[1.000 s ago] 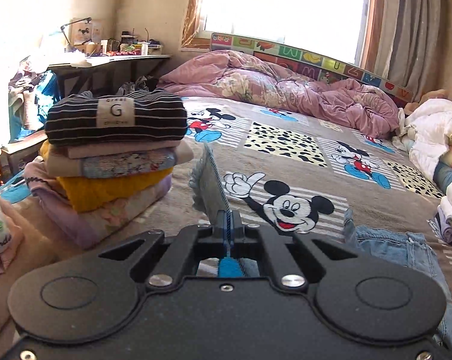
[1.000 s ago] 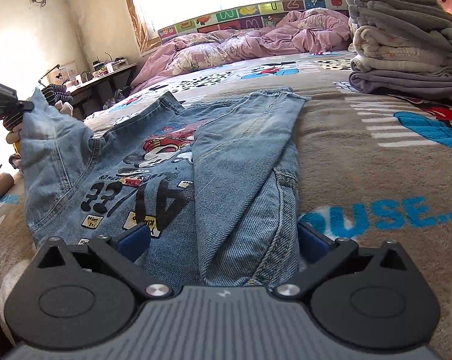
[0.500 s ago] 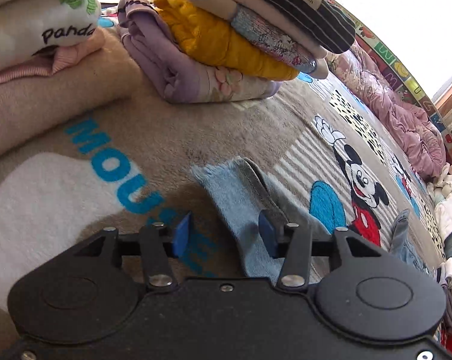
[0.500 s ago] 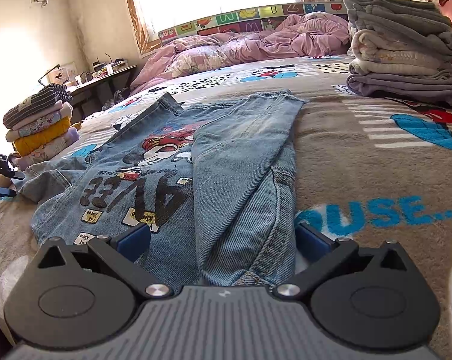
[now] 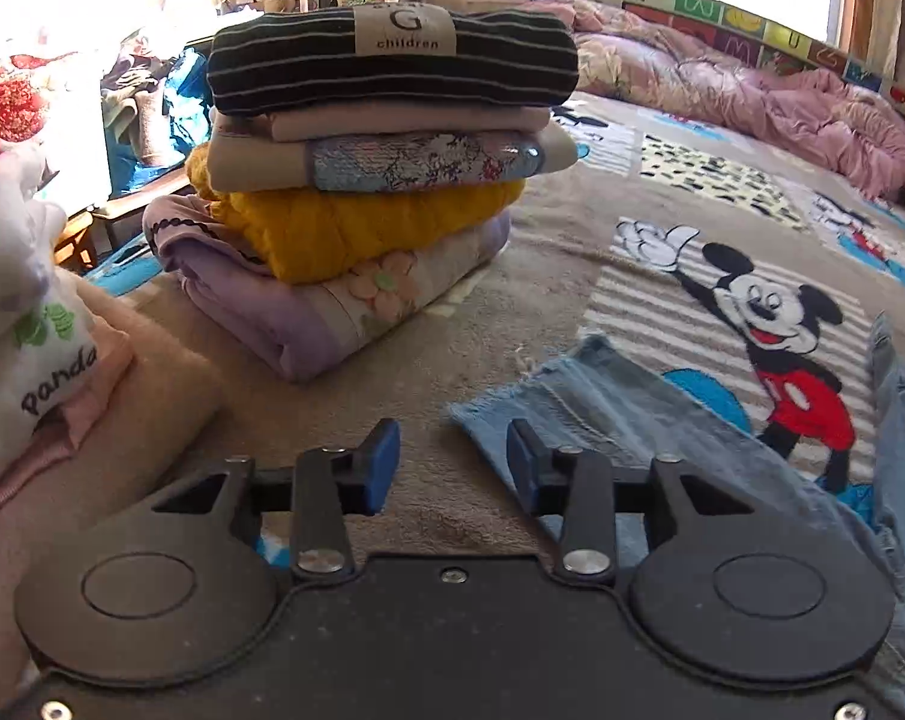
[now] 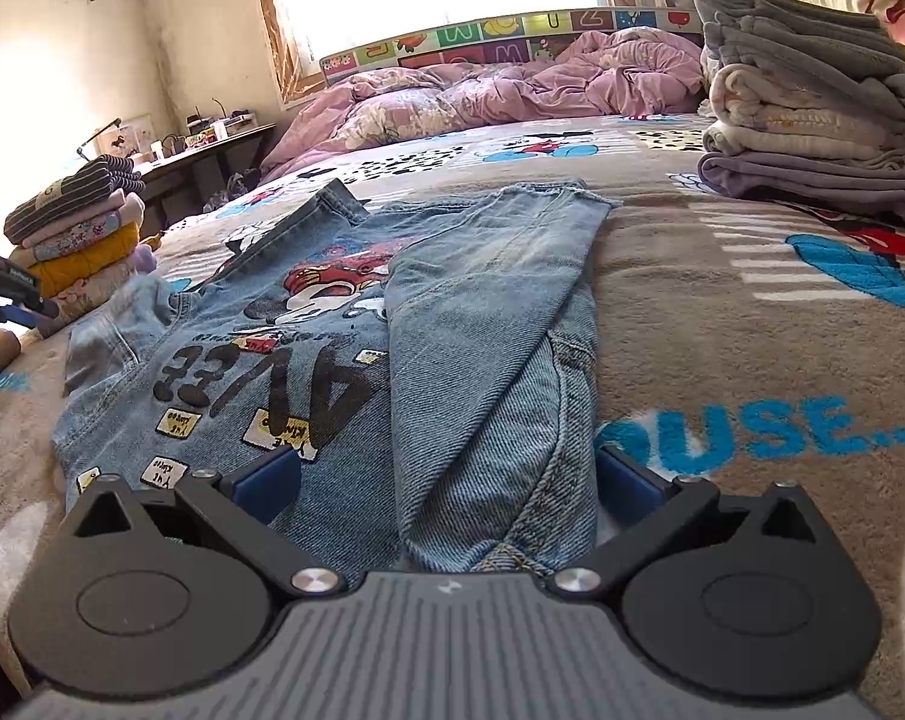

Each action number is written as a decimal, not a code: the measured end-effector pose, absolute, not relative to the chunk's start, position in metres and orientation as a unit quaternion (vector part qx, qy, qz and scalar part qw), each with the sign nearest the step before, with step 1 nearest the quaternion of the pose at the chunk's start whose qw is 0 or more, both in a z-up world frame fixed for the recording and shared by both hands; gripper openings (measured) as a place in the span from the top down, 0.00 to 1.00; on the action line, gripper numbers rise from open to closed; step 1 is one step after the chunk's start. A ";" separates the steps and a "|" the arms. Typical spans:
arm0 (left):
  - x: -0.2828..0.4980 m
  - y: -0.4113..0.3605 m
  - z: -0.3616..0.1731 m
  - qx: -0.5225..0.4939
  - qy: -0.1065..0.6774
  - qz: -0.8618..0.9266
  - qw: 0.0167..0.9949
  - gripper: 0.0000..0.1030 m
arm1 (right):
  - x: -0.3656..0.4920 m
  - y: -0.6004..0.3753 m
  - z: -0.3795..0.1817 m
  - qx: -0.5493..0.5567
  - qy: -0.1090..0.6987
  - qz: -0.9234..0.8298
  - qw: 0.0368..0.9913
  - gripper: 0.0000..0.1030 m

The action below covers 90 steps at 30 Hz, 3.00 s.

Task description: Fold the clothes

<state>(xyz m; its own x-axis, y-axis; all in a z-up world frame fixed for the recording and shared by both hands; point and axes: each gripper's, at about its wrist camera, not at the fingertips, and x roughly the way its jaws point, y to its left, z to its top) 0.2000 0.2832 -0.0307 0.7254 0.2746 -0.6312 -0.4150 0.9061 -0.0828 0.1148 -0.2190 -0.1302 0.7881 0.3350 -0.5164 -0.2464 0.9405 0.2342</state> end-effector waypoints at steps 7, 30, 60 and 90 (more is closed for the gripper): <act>0.183 0.234 -0.030 -0.191 0.336 0.141 0.911 0.54 | 0.114 -0.219 -0.129 0.077 0.287 0.154 0.942 0.00; 0.142 0.120 -0.077 -0.172 0.338 0.037 0.925 0.74 | 0.112 -0.217 -0.129 0.065 0.289 0.152 0.943 0.00; 0.271 0.156 -0.079 -0.063 0.356 0.079 0.929 0.72 | 0.117 -0.214 -0.130 0.040 0.307 0.148 0.939 0.00; 0.447 0.082 -0.058 -0.120 0.328 -0.009 0.937 0.80 | 0.119 -0.213 -0.133 0.035 0.299 0.150 0.942 0.00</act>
<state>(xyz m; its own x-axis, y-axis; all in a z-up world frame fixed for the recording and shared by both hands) 0.4469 0.0816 -0.0577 0.7843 -0.0958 -0.6130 -0.0615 0.9711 -0.2305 0.1189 -0.2129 -0.1330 0.7760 0.3034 -0.5530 -0.2613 0.9526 0.1560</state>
